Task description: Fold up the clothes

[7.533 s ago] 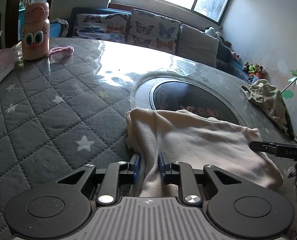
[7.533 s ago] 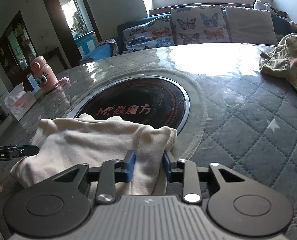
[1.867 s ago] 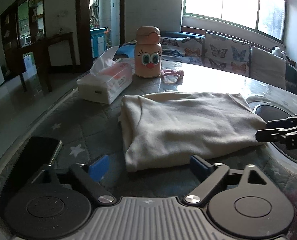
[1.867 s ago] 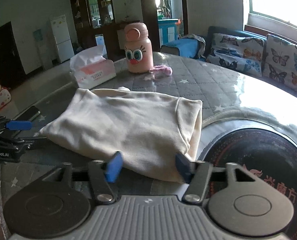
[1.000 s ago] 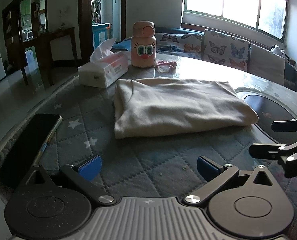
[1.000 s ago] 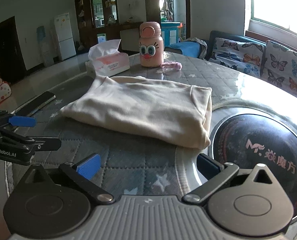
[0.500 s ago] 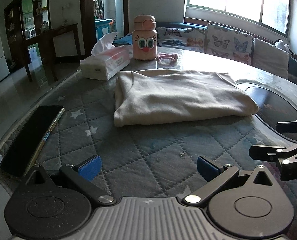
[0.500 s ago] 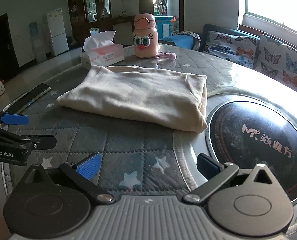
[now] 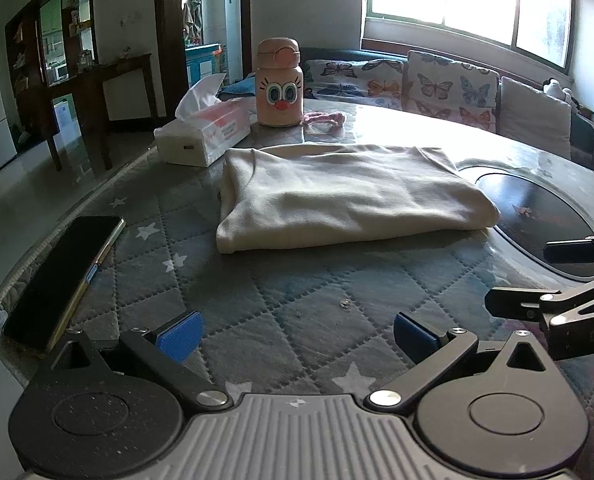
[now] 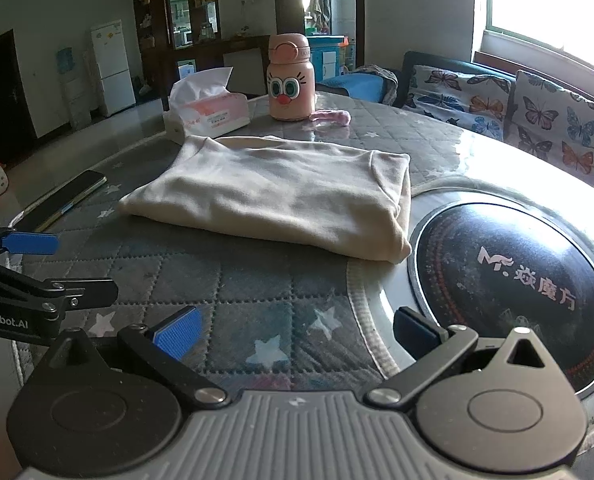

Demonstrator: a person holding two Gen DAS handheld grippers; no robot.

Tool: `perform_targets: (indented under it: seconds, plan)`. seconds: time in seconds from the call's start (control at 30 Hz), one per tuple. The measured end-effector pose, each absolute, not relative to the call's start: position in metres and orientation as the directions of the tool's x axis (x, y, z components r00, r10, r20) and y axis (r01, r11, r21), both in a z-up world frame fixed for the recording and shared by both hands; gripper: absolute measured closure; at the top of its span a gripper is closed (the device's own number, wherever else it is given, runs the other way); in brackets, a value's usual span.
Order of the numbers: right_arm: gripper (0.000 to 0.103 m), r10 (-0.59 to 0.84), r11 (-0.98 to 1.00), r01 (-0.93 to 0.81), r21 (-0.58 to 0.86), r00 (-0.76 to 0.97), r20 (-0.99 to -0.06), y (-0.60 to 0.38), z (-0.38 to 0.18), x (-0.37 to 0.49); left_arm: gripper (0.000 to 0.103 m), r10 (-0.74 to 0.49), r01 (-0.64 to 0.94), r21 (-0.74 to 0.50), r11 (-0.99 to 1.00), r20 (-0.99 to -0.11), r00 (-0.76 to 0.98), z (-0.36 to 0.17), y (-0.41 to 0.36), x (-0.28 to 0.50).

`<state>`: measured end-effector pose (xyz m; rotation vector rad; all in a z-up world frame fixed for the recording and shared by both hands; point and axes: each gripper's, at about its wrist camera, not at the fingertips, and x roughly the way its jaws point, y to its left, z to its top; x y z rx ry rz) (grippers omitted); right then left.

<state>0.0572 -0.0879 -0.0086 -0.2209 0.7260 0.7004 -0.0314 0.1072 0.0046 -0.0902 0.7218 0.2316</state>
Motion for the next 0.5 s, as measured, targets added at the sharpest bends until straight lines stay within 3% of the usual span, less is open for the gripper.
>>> perform_targets:
  seconds: [0.5]
  plan:
    - [0.0, 0.506, 0.746, -0.664, 0.046, 0.521, -0.687, -0.0855, -0.0122, 0.048, 0.0, 0.177, -0.239, 0.0, 0.971, -0.671, 0.72, 0.0018, 0.1032, -0.0355]
